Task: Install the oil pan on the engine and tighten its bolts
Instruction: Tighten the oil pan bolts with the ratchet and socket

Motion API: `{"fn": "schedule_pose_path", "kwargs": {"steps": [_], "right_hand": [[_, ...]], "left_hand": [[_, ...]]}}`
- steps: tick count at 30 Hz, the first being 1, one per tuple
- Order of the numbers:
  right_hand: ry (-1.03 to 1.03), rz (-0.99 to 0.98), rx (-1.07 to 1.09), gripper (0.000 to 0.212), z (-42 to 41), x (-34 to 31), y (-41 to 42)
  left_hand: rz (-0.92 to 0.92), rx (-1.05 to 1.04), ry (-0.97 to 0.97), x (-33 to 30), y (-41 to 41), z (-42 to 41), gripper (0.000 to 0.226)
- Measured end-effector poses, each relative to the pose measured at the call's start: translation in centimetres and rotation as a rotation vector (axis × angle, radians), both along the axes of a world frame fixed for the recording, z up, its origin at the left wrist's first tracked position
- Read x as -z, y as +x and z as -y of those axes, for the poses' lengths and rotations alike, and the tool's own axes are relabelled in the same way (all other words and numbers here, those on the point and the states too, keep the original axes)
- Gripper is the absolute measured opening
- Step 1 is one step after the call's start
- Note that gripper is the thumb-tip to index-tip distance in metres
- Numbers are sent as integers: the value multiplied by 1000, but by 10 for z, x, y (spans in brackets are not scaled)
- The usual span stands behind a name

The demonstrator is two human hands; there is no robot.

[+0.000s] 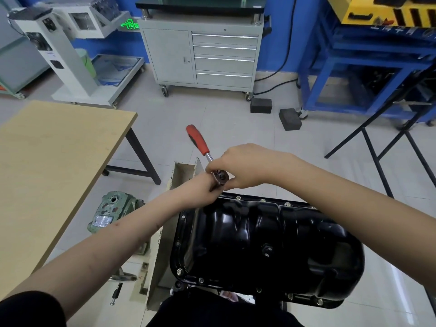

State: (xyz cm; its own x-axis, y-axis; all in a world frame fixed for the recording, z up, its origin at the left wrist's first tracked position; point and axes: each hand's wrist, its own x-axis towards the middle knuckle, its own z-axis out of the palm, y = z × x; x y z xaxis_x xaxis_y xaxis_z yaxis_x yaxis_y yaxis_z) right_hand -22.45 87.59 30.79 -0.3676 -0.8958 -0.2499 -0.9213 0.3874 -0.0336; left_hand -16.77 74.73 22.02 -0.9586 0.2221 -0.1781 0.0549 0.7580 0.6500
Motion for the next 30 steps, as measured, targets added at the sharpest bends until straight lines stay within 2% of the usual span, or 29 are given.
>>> {"fn": "schedule_pose_path", "kwargs": {"steps": [4, 6, 12, 15, 17, 22, 27, 30], "right_hand": [[0, -132, 37, 33, 3, 0, 2], [24, -187, 33, 32, 8, 0, 4], [28, -197, -15, 37, 13, 4, 3], [-30, -365, -172, 47, 8, 11, -7], [-74, -428, -285, 50, 6, 17, -15], [-114, -303, -311, 55, 9, 26, -27], [-212, -289, -238, 57, 8, 25, -20], [-180, -295, -207, 64, 6, 25, -20]], "left_hand": [[-35, -110, -2, 2, 3, -3, 39], [-56, -155, -3, 3, 6, -5, 44], [-23, -132, -33, 4, 6, 1, 37], [-16, -115, -38, 2, 5, 4, 23], [7, -106, -26, 3, 5, 7, 27], [24, -83, -4, 0, 5, 12, 25], [41, -95, 8, 2, 7, 14, 21], [34, -93, -7, 3, 8, 13, 18]]}}
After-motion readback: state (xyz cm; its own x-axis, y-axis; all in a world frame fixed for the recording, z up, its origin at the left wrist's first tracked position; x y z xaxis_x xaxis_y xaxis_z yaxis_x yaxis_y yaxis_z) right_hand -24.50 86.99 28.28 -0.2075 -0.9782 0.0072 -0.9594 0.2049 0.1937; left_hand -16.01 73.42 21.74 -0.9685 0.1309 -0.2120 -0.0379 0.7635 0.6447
